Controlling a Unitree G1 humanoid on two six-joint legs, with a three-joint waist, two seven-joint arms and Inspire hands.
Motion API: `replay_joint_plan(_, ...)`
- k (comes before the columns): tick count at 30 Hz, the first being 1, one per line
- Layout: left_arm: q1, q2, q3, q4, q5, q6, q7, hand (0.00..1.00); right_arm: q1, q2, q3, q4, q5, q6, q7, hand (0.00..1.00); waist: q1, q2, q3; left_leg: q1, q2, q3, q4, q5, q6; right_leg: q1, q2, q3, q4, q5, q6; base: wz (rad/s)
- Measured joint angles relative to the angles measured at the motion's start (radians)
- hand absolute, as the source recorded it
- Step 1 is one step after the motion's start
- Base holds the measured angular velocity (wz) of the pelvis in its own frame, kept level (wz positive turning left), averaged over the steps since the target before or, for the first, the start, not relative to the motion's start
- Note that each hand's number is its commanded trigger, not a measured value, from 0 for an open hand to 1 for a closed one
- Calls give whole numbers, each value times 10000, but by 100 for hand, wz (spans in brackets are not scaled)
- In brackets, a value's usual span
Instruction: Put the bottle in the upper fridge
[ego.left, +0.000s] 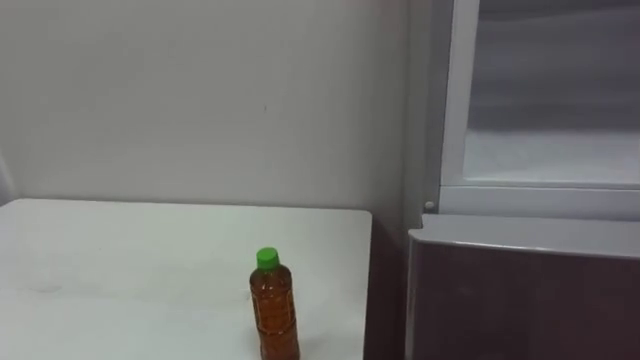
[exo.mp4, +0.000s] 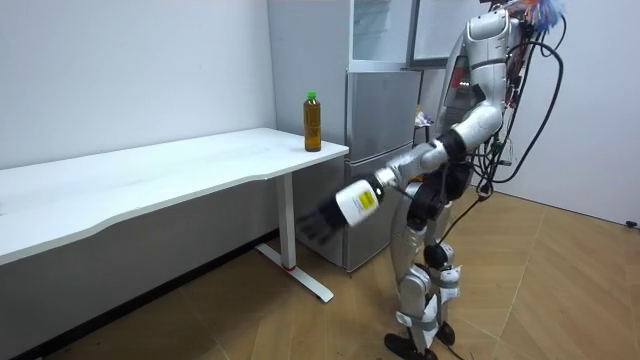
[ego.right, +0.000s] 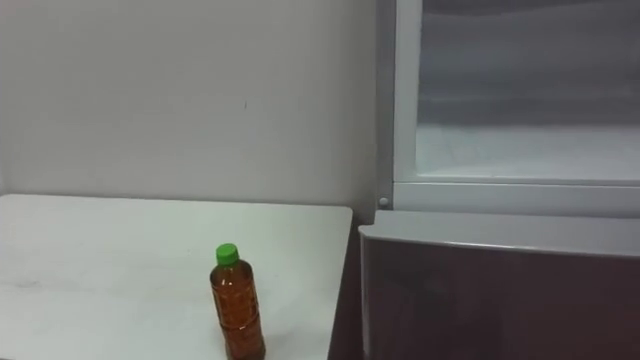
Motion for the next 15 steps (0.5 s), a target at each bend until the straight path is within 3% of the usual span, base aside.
replay_joint_plan(7, -40, 11, -687, 3238, 315, 57, -317, 0, 35, 26, 14, -54, -322, 1, 52, 0, -253, -150, 2, 219, 0, 259, -145, -9, 9, 81, -5, 206, -33, -4, 20, -9)
replay_joint_plan(15, -316, 21, -1139, 5205, 2126, 167, -778, 0, -100, 42, 60, -91, -398, -6, -6, 0, -429, -186, 18, 207, -3, 290, -178, -49, 44, 103, 12, 280, -135, 31, 70, 0)
